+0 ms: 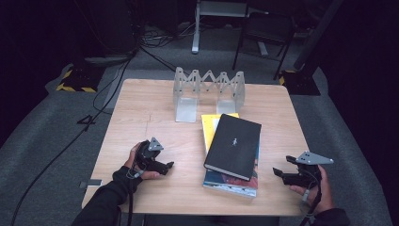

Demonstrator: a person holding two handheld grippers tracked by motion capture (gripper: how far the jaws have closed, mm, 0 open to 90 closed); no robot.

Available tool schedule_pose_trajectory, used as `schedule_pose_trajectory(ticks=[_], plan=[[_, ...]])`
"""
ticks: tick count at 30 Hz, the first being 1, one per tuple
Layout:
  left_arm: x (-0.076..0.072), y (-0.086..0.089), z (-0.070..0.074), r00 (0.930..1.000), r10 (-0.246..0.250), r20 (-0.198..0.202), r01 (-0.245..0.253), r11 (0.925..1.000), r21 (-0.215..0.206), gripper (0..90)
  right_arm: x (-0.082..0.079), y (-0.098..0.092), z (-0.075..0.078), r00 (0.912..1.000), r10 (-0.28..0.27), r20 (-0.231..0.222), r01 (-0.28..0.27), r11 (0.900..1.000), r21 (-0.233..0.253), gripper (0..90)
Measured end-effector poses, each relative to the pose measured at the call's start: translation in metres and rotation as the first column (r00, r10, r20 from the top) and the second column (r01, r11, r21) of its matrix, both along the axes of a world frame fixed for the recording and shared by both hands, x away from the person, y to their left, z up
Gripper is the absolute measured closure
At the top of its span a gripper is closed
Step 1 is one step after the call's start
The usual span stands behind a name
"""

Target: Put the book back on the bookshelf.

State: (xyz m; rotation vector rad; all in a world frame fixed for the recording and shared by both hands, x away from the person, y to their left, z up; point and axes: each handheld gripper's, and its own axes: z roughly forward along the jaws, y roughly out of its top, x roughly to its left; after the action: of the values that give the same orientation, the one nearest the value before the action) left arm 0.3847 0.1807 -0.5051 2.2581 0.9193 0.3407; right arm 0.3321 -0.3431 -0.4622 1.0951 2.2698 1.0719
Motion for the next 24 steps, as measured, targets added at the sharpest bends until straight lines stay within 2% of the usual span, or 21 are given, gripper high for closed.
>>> schedule_pose_trajectory(ticks=[4, 6, 10, 13, 15, 19, 24], plan=[[0.001, 0.001, 0.000, 0.9998, -0.019, 0.000, 0.019, 0.9998, -0.003, 4.0, -0.005, 0.022, 0.020, 0.9973, 0.060, 0.043, -0.061, 0.998, 0.014, 22.8], [0.001, 0.001, 0.000, 0.9998, -0.021, -0.003, 0.021, 0.9998, -0.004, 4.0, -0.006, 0.028, 0.025, 0.9953, 0.081, 0.052, -0.083, 0.996, 0.026, 23.0], [0.001, 0.001, 0.000, 0.9998, -0.020, 0.000, 0.020, 0.9998, -0.005, 4.0, -0.008, 0.040, 0.036, 0.9921, 0.105, 0.068, -0.109, 0.993, 0.047, 25.5], [0.001, 0.001, 0.000, 0.9998, -0.021, 0.000, 0.021, 0.9998, -0.004, 4.0, -0.007, 0.047, 0.044, 0.9899, 0.113, 0.086, -0.117, 0.992, 0.046, 26.3], [0.001, 0.001, 0.000, 0.9997, -0.024, 0.003, 0.024, 0.9997, 0.003, 4.0, -0.006, 0.051, 0.047, 0.9888, 0.117, 0.092, -0.123, 0.991, 0.058, 26.3], [0.001, -0.001, 0.001, 0.9999, -0.010, -0.009, 0.010, 0.9999, 0.007, 4.0, -0.004, 0.058, 0.052, 0.9863, 0.127, 0.105, -0.133, 0.990, 0.051, 26.3], [0.001, -0.006, 0.003, 0.9997, -0.014, -0.018, 0.015, 0.9997, 0.022, 6.2, 0.002, 0.068, 0.056, 0.9858, 0.140, 0.092, -0.147, 0.986, 0.080, 26.1]])
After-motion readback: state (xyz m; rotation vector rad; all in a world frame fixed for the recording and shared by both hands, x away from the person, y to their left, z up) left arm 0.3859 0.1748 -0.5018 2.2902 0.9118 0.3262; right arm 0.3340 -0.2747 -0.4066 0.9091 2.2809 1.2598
